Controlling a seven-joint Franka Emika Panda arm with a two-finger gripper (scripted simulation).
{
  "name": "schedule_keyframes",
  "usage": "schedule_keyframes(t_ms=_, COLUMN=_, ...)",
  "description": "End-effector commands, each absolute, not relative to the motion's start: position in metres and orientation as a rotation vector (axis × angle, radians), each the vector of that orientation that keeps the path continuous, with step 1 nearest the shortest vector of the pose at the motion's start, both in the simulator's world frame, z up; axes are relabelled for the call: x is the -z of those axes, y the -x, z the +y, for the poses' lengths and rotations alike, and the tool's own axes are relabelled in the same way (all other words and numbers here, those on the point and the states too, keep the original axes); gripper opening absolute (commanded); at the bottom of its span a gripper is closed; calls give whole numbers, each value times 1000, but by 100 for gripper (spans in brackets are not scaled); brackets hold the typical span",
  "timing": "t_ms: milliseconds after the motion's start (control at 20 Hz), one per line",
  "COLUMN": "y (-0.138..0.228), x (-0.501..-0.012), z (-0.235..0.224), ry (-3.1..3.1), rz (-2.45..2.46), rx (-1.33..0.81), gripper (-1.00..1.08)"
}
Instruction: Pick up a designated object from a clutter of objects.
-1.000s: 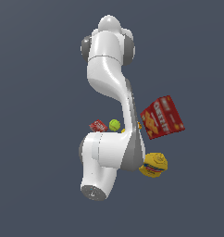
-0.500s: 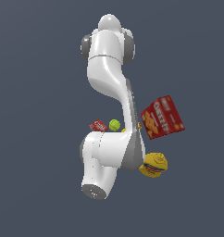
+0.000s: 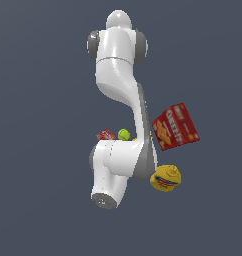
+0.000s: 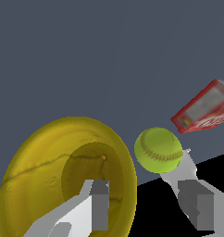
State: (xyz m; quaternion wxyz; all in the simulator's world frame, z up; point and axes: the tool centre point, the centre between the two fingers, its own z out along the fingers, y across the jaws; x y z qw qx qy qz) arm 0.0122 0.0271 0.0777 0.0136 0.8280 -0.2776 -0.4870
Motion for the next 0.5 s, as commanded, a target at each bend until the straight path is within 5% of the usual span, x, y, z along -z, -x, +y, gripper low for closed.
schedule_keyframes(t_ms=0, y=-9, x=-75, z=28, ry=-2579, rz=-865, rx=1517, gripper=28)
schedule_keyframes(t_ms=300, y=-5, x=-73, z=30, ry=-2578, rz=-865, rx=1517, gripper=28)
schedule_keyframes(t_ms=350, y=-5, x=-73, z=30, ry=-2578, rz=-865, rx=1517, gripper=-100)
schedule_keyframes(t_ms=450, y=-5, x=-73, z=30, ry=-2578, rz=-865, rx=1517, gripper=-100)
